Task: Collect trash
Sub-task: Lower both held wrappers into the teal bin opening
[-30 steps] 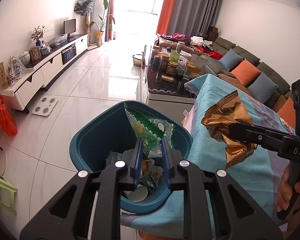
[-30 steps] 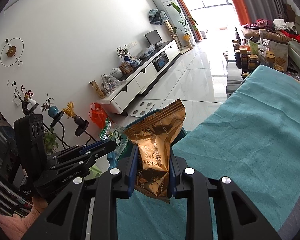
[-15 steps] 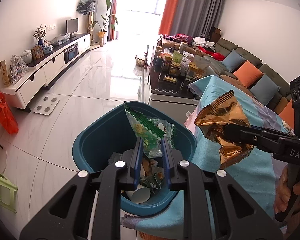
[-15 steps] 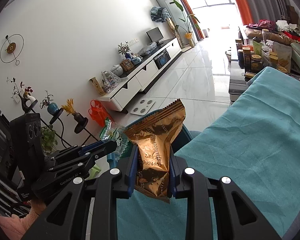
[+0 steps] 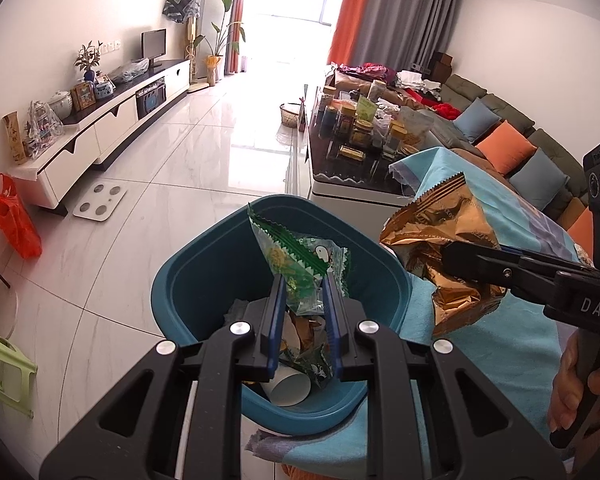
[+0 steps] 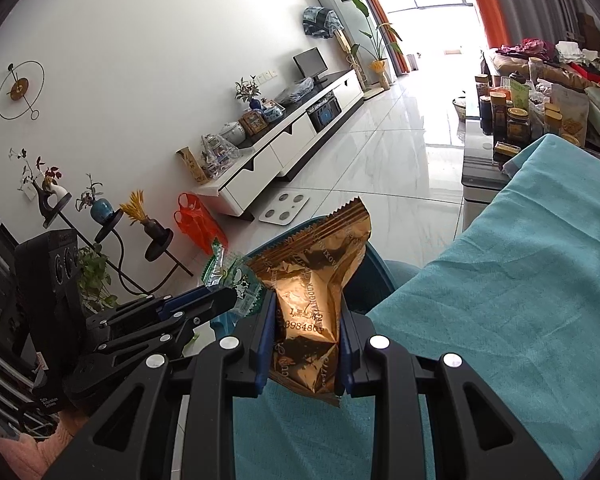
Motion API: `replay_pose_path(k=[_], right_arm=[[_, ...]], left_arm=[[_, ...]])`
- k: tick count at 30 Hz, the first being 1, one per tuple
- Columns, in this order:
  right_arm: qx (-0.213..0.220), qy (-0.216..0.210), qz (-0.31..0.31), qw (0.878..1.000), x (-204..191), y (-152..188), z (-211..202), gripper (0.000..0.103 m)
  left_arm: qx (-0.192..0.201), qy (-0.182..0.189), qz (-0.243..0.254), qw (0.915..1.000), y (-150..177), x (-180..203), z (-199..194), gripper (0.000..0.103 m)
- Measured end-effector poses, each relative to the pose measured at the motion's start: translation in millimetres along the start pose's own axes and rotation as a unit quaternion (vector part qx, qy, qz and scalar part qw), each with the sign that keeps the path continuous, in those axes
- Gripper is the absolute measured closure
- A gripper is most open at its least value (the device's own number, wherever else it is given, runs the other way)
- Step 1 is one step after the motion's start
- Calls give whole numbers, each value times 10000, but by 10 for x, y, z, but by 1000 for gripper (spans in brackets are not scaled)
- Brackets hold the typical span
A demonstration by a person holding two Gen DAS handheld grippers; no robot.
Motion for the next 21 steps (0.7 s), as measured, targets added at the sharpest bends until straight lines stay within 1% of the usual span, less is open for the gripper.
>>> replay_pose_path(k=[8,21], right_arm=[[-74,39,-34,10000,-36,-44,123,77],[-150,107,-129,9997,-90,-49,246,78]], left_arm=[[-17,-136,-3,9999,20,-4,56,84],[-73,-180,-69,9998,43,-59,124,84]])
Point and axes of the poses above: each gripper's, at about its wrist camera, not at the fingertips, and z roughly the way its jaws point, x to its right, y to its underside, the point moved 10 cm from there along z, roughly the way its jaws point, and after that the axes turned 4 degrees about z, right-handed, at the moved point
